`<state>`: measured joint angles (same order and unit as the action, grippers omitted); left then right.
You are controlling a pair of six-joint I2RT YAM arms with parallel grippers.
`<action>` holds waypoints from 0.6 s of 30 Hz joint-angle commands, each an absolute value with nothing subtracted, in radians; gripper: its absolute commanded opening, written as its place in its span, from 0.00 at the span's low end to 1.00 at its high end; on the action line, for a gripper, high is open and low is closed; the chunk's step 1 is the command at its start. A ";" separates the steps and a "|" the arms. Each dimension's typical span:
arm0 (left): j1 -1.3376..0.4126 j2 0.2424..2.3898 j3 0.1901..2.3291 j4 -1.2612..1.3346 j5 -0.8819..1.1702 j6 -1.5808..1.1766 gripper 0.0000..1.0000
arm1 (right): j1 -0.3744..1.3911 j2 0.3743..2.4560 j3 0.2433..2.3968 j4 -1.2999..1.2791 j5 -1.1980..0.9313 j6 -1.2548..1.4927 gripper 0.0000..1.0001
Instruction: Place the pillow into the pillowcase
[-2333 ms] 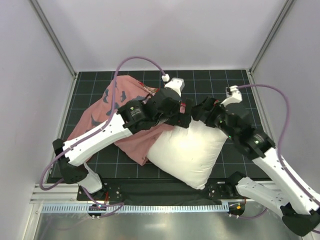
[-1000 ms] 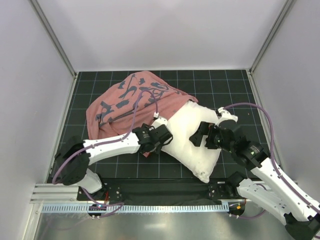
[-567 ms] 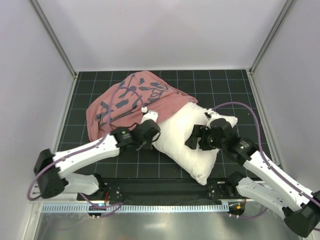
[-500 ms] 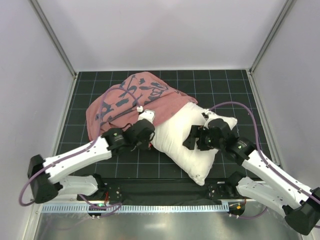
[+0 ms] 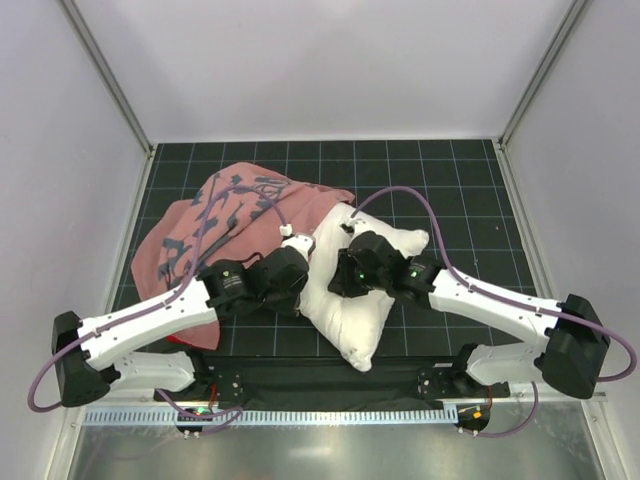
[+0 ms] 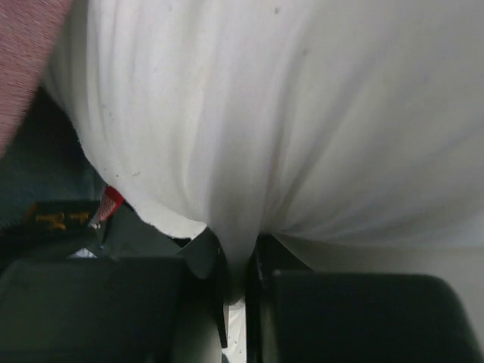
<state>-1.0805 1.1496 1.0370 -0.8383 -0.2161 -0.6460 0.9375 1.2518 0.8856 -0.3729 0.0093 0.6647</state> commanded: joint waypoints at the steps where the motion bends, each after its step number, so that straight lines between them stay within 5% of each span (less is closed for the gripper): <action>1: -1.178 1.150 1.207 -0.745 -0.038 -0.667 0.00 | 0.962 1.231 0.936 -0.059 0.060 0.753 0.04; 9: -1.498 1.350 1.290 -0.761 0.020 -0.614 0.00 | 0.965 1.077 0.792 0.249 0.084 0.851 0.04; 18: -1.519 1.228 1.411 -0.798 -0.198 -0.620 0.00 | 0.968 0.960 0.784 0.140 0.097 0.845 0.04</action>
